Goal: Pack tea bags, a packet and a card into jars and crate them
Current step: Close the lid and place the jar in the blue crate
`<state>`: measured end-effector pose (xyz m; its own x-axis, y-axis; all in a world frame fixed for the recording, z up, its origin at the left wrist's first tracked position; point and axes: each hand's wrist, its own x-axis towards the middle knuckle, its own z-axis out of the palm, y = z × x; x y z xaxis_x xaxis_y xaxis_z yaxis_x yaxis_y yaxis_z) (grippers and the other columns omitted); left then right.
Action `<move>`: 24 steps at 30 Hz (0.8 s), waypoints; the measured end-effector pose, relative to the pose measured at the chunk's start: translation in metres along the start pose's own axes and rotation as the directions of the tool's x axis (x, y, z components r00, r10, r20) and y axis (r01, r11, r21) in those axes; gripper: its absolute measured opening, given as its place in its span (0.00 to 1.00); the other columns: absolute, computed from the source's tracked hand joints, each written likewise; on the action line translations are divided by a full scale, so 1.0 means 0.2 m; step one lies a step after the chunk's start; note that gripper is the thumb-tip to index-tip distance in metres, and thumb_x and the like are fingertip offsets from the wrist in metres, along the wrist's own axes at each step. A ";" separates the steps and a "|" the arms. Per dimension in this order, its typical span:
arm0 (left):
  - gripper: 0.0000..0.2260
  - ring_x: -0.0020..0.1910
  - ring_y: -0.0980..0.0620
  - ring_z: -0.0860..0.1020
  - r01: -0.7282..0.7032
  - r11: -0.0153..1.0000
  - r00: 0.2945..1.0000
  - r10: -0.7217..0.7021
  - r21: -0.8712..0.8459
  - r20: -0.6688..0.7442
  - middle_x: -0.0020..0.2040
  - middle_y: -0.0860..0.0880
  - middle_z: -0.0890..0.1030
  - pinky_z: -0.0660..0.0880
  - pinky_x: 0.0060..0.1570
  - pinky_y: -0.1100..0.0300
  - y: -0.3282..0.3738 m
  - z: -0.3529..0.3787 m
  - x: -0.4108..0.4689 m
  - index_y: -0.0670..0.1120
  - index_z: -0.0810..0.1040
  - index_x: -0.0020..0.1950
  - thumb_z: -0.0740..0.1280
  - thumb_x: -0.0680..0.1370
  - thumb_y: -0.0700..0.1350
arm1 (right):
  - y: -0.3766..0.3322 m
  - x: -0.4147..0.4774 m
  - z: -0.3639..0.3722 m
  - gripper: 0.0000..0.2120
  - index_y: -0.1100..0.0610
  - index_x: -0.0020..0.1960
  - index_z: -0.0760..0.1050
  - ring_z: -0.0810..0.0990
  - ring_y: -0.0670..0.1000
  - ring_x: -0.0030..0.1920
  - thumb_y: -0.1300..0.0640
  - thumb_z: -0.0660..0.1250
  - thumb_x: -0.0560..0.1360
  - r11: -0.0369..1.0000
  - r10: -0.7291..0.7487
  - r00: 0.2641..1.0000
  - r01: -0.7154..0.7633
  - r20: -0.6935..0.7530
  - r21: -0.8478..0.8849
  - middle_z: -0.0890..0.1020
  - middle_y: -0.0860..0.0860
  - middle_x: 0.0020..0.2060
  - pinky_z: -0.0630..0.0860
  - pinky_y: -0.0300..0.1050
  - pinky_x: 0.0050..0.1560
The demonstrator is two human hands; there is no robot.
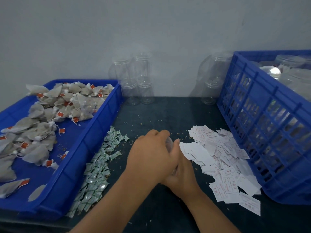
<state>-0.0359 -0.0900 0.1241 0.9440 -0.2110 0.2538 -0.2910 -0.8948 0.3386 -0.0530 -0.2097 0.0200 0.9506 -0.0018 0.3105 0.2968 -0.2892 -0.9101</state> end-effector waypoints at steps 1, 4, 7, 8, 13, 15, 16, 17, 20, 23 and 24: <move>0.28 0.48 0.50 0.81 0.006 0.999 1.000 -0.006 0.033 0.008 0.52 0.54 0.81 0.77 0.49 0.54 0.01 -0.01 0.00 0.55 0.79 0.61 0.49 0.76 0.69 | 0.00 -0.01 0.01 0.27 0.49 0.66 0.76 0.86 0.47 0.50 0.51 0.78 0.68 1.000 -0.009 1.000 0.009 -0.012 -0.009 0.86 0.42 0.50 0.77 0.38 0.47; 0.24 0.48 0.50 0.80 -0.014 0.997 0.999 0.010 0.082 0.045 0.51 0.54 0.79 0.76 0.49 0.54 0.01 -0.03 0.03 0.56 0.78 0.62 0.53 0.79 0.69 | -0.02 -0.01 0.02 0.28 0.48 0.64 0.77 0.86 0.48 0.50 0.45 0.79 0.66 1.000 -0.004 0.999 0.004 -0.050 -0.006 0.86 0.43 0.49 0.81 0.46 0.47; 0.21 0.50 0.55 0.80 -0.123 0.992 0.989 0.120 0.020 0.088 0.52 0.57 0.79 0.74 0.51 0.59 -0.01 -0.08 0.04 0.59 0.78 0.61 0.58 0.77 0.69 | -0.02 0.00 -0.02 0.28 0.47 0.61 0.80 0.87 0.46 0.52 0.46 0.81 0.63 0.982 0.087 0.996 -0.081 -0.027 0.170 0.88 0.43 0.51 0.83 0.43 0.49; 0.22 0.50 0.58 0.79 -0.162 0.986 0.981 0.165 -0.030 0.100 0.53 0.58 0.80 0.73 0.52 0.61 -0.02 -0.09 0.05 0.60 0.79 0.61 0.59 0.76 0.69 | -0.02 0.00 -0.04 0.29 0.48 0.61 0.80 0.87 0.43 0.53 0.47 0.82 0.62 0.967 0.118 0.993 -0.116 0.006 0.225 0.89 0.42 0.52 0.82 0.39 0.50; 0.15 0.59 0.59 0.81 -0.407 0.798 0.850 0.509 -0.443 0.135 0.57 0.58 0.83 0.76 0.62 0.57 -0.12 -0.16 0.07 0.53 0.85 0.61 0.72 0.77 0.56 | -0.01 0.03 -0.09 0.36 0.58 0.61 0.80 0.85 0.45 0.55 0.36 0.85 0.64 0.820 0.153 0.931 -0.307 0.331 0.484 0.88 0.48 0.51 0.81 0.45 0.58; 0.16 0.64 0.52 0.81 -0.431 0.668 0.764 0.628 -0.607 0.148 0.61 0.51 0.84 0.76 0.65 0.53 -0.15 -0.17 0.08 0.45 0.85 0.63 0.77 0.76 0.48 | 0.01 0.02 -0.08 0.41 0.58 0.70 0.78 0.82 0.57 0.64 0.32 0.81 0.69 0.744 0.045 0.888 -0.336 0.458 0.578 0.84 0.59 0.61 0.77 0.62 0.68; 0.18 0.69 0.52 0.78 -0.423 0.643 0.735 0.656 -0.639 0.173 0.65 0.50 0.83 0.73 0.69 0.52 -0.17 -0.18 0.09 0.45 0.84 0.65 0.77 0.76 0.47 | 0.02 0.02 -0.07 0.41 0.57 0.72 0.78 0.79 0.62 0.67 0.31 0.81 0.70 0.734 0.024 0.883 -0.333 0.468 0.592 0.81 0.66 0.64 0.73 0.68 0.70; 0.21 0.74 0.54 0.73 -0.414 0.658 0.721 0.659 -0.629 0.215 0.71 0.53 0.79 0.69 0.73 0.52 -0.19 -0.19 0.10 0.49 0.82 0.69 0.77 0.77 0.50 | 0.02 0.02 -0.07 0.40 0.54 0.71 0.80 0.78 0.64 0.67 0.31 0.81 0.69 0.745 0.038 0.894 -0.323 0.447 0.583 0.80 0.70 0.63 0.72 0.70 0.69; 0.24 0.79 0.65 0.60 -0.320 0.818 0.774 0.517 -0.477 0.367 0.79 0.66 0.64 0.62 0.76 0.55 -0.23 -0.22 0.09 0.70 0.72 0.73 0.68 0.78 0.68 | -0.01 0.05 -0.07 0.32 0.43 0.64 0.83 0.85 0.52 0.60 0.33 0.85 0.65 0.837 0.113 0.951 -0.247 0.288 0.487 0.88 0.56 0.58 0.81 0.50 0.61; 0.32 0.70 0.64 0.71 -0.023 0.932 0.928 0.154 -0.361 0.339 0.71 0.63 0.74 0.68 0.69 0.60 -0.13 -0.16 0.06 0.65 0.74 0.71 0.52 0.74 0.77 | -0.03 0.04 -0.04 0.30 0.35 0.64 0.80 0.88 0.45 0.58 0.47 0.87 0.65 0.955 0.077 0.983 -0.120 0.165 0.270 0.88 0.44 0.57 0.82 0.37 0.55; 0.32 0.65 0.60 0.75 0.042 0.960 0.949 0.048 -0.276 0.311 0.65 0.60 0.78 0.70 0.65 0.59 -0.08 -0.12 0.06 0.61 0.78 0.67 0.52 0.74 0.77 | -0.02 0.03 -0.02 0.31 0.35 0.64 0.79 0.88 0.46 0.58 0.49 0.87 0.66 0.969 0.071 0.986 -0.104 0.152 0.225 0.89 0.45 0.57 0.83 0.39 0.55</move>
<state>-0.0244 -0.0684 0.1432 0.9303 -0.3659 -0.0247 -0.2831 -0.7594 0.5858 -0.0484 -0.2132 0.0274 0.9721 0.1229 0.1999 0.2088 -0.0643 -0.9758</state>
